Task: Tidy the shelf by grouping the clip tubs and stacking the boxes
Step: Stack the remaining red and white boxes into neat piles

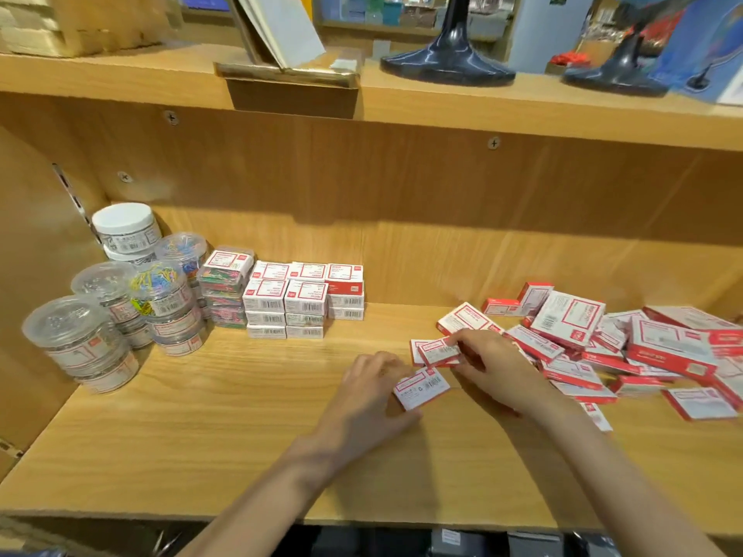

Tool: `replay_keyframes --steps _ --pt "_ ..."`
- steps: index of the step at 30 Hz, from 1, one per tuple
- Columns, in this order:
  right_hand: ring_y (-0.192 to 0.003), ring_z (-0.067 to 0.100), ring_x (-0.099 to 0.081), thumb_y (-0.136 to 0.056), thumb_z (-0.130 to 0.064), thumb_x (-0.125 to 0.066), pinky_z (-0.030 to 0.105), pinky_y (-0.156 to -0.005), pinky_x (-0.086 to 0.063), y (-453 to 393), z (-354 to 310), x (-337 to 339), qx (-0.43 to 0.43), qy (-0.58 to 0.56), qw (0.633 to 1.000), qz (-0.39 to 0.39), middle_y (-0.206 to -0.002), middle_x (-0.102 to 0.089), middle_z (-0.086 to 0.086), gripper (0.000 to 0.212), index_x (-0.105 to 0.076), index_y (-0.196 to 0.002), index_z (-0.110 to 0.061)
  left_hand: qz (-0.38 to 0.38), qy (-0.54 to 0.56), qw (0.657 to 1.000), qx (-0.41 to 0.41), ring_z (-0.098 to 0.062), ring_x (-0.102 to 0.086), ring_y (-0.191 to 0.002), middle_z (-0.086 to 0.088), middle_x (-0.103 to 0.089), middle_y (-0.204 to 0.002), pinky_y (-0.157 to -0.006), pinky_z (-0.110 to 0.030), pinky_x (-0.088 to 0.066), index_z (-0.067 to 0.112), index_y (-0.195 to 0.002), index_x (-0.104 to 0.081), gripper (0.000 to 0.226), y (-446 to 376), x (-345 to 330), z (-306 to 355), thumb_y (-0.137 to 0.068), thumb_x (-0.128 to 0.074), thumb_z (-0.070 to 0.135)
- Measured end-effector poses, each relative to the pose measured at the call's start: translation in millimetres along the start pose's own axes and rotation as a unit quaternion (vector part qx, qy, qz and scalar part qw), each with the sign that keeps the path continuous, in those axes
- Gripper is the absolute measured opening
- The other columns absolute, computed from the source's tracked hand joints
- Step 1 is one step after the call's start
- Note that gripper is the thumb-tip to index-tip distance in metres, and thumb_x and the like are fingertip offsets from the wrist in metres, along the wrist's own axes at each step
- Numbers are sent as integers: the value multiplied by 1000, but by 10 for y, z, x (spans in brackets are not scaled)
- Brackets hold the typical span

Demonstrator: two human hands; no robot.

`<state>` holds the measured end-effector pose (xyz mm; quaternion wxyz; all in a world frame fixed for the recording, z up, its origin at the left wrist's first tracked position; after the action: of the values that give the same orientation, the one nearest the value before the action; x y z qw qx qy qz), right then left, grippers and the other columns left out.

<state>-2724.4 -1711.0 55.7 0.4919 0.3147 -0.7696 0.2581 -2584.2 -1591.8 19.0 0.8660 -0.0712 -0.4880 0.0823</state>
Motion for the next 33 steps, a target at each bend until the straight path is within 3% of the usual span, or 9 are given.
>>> replay_keyframes --steps 7,11,13,16,18,23,26,30,33 --pt "-85 11 -49 -81 -28 -69 17 -65 -36 -79 46 167 6 -117 993 4 -95 -56 -6 17 -58 -93 -23 -40 64 997 34 -10 -42 -105 8 -54 -115 -91 -22 -33 24 -118 -55 46 -141 -4 16 -72 -63 27" --pt "-103 17 -46 -80 -34 -68 30 -80 -39 -189 1 14 43 -28 998 -43 -106 -58 -1 26 -57 -100 -21 -49 114 989 76 -10 -46 -102 11 -57 -110 -86 -17 -37 27 -114 -51 53 -174 33 -36 -62 -58 31" --pt "-103 19 -48 -79 -31 -70 29 -78 -37 -197 43 -21 34 -29 999 -26 -107 -59 1 24 -58 -96 -20 -48 146 983 98 -11 -51 -102 12 -58 -110 -87 -23 -42 31 -113 -47 55 -191 28 -63 -60 -60 34" --pt "-95 11 -56 -76 -22 -74 17 -69 -38 -186 152 111 -6 -172 984 48 -98 -62 -2 20 -62 -90 -14 -55 193 971 131 -10 -54 -104 5 -55 -117 -87 -28 -48 28 -122 -40 65 -222 28 -60 -65 -72 21" --pt "-85 13 -58 -73 -23 -76 20 -69 -40 -179 250 294 -29 -230 967 108 -86 -65 0 20 -62 -84 -14 -48 188 972 135 -10 -48 -113 2 -46 -130 -94 -27 -44 32 -129 -31 76 -254 58 -30 -67 -75 22" --pt "-90 24 -43 -78 -33 -71 32 -71 -32 -114 540 641 -26 6 982 186 -82 -60 4 25 -52 -83 -17 -91 80 989 81 -12 -25 -129 11 -26 -144 -108 -33 -23 53 -127 -13 81 -415 30 145 -58 -56 52" --pt "-103 28 -43 -86 -34 -59 36 -83 -35 -89 660 544 -62 188 974 108 -104 -61 8 29 -56 -102 -10 -128 64 988 59 -9 -20 -130 10 -20 -148 -105 -24 -17 49 -131 -17 81 -548 -36 239 -62 -59 43" --pt "-105 27 -45 -88 -28 -56 35 -88 -34 -148 490 533 -26 111 985 132 -104 -60 6 23 -61 -100 -8 -171 44 983 50 -12 -17 -125 16 -21 -148 -102 -22 -19 35 -138 -35 67 -612 -112 259 -80 -66 27" --pt "-114 25 -41 -91 -37 -51 36 -94 -28 -267 285 328 -17 93 994 51 -112 -61 4 30 -60 -103 -11 -154 44 986 51 -15 -20 -122 15 -25 -147 -98 -21 -21 33 -136 -39 60 -595 -107 227 -82 -66 27"
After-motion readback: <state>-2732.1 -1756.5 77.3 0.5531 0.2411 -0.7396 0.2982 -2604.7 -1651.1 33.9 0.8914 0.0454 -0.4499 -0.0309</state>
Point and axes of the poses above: each hand's wrist, its own y-axis away from the middle knuckle, its own x-axis out of the back of the hand, z = x × y, the point moved 5 cm from there along -y, towards the middle knuckle
